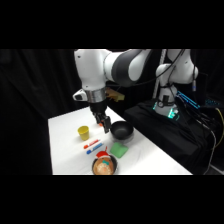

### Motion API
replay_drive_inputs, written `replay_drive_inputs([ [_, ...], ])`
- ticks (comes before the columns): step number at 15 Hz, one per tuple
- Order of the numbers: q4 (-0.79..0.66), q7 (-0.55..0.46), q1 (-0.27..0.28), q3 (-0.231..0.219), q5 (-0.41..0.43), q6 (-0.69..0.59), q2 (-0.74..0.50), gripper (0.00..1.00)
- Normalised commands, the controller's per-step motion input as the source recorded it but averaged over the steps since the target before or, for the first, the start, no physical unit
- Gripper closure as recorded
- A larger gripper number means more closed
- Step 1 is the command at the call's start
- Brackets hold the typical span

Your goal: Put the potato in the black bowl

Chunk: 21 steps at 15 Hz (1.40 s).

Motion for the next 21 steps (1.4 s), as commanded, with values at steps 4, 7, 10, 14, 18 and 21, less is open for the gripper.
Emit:
replay_drive_inputs([
  [4,0.11,0.01,0.0,0.044,0.02,0.0,0.07,0.0],
  [7,0.29,0.07,0.053,0.068,0.014,-0.05,0.16,0.0],
  [10,0.38,0.12,0.105,0.075,-0.019,-0.05,0.24,0.0],
  [14,0.45,0.08,0.086,0.045,-0.053,0.06,0.4,0.0],
  [18,0.45,-0.01,0.017,-0.004,-0.073,0.21,0.49,0.0],
  [21,0.43,-0.09,-0.01,-0.014,-0.063,0.17,0.47,0.0],
])
